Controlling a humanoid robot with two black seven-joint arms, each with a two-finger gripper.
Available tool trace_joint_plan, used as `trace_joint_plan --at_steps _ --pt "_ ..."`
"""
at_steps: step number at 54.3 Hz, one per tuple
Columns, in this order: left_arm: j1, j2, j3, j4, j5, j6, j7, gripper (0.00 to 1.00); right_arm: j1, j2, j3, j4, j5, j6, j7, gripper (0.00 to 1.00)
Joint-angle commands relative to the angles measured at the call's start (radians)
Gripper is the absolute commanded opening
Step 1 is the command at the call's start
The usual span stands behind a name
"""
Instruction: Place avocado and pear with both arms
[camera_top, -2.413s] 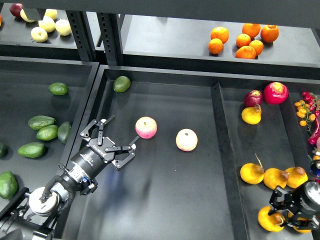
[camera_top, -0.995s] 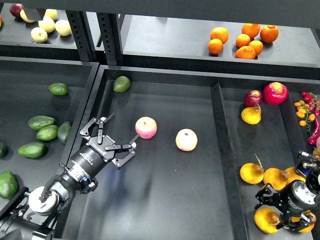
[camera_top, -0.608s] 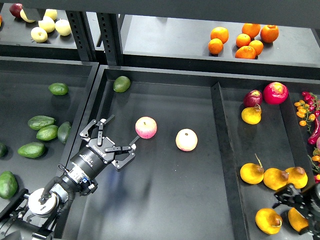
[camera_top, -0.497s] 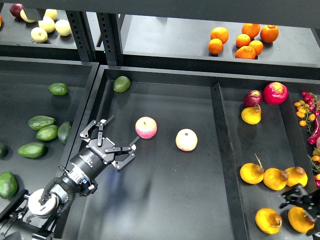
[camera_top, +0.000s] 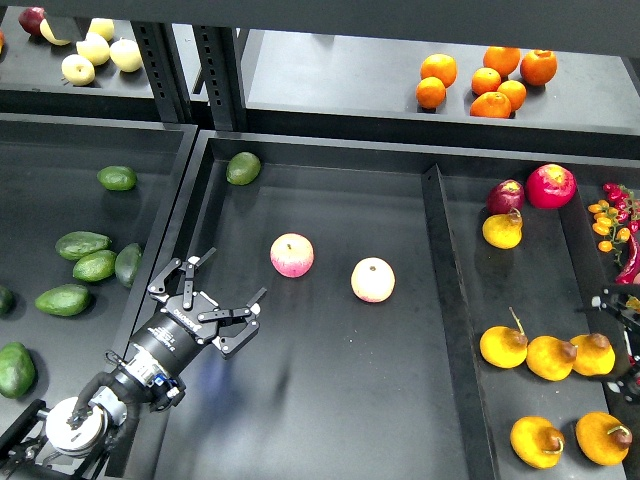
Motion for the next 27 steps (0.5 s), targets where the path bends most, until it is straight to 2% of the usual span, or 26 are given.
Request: trace_joint_plan --at_steps 1,13,27 --pt "0.007 0.000 -0.030 -0.001 -0.001 0.000 0.000 0.99 -0.086 0.012 0.155 0.000 0.025 0.000 0.000 0.99" --pt "-0.010 0.000 -0.086 -0.001 0.001 0.000 0.003 0.99 -0.212 0.132 0.418 0.000 0.042 0.000 0.000 0.99" --pt "-0.055 0.000 -0.096 -0.003 0.016 0.000 0.003 0.99 -0.298 0.290 0.593 -0.076 0.039 0.000 0.000 0.99"
